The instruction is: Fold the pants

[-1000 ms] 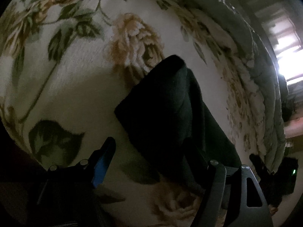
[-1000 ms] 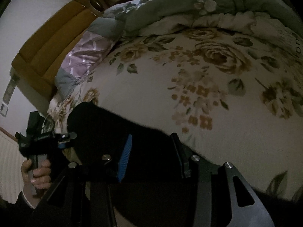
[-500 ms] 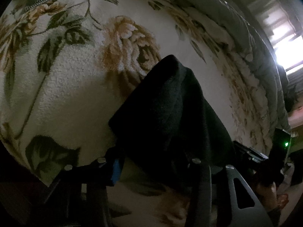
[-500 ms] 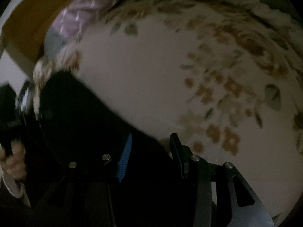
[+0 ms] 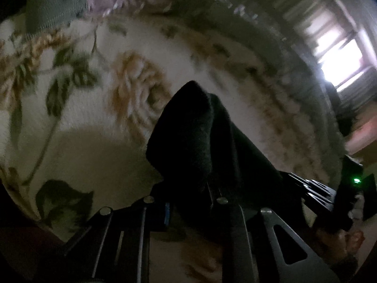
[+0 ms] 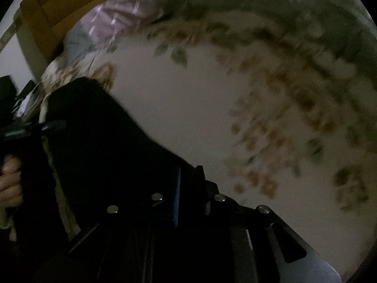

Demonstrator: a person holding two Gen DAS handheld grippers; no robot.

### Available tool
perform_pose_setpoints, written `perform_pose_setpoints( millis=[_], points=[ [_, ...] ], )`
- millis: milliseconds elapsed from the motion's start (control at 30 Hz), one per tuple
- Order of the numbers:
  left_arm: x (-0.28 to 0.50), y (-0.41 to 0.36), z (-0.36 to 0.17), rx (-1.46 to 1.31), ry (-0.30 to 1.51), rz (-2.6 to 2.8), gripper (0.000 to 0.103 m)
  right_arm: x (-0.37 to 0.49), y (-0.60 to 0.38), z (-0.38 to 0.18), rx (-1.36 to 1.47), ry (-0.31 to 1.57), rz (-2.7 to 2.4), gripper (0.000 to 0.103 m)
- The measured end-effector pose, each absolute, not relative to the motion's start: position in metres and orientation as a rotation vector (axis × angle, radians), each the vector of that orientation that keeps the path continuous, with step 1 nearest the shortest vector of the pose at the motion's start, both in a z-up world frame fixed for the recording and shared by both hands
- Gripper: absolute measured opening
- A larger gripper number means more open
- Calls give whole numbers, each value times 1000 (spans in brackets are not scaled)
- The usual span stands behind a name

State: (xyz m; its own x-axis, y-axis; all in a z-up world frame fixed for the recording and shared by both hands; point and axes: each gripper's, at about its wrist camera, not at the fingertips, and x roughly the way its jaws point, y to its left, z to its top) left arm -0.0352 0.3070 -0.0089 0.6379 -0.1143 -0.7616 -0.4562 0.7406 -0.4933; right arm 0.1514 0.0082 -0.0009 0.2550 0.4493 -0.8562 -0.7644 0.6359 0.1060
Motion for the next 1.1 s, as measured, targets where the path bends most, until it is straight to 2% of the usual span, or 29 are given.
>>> perform_pose_setpoints(
  millis=[167,400,500,633,667,700,967,1100],
  points=[
    [-49,298,26,-650,789,199,17,144,17,10,-439,890,760,10],
    [-35,312,-15,-646,910,242,17,141,42,-34,-487,938,688,10],
    [-33,322,-32,-704,966,256,20,139,43,-38,-476,949,676,18],
    [-45,328,-22,-684,944,312,40,135,29,-18,-392,957,691,42],
    [-50,328,-16,-671,927,326,40,133,26,-13,-369,955,697,49],
    [-54,327,-11,-667,916,326,40,130,20,-6,-341,949,706,52],
    [-55,292,32,-560,867,265,53,95,-29,20,-201,939,719,54],
    [-47,265,35,-528,883,213,54,79,-59,20,-151,954,690,54]
  ],
)
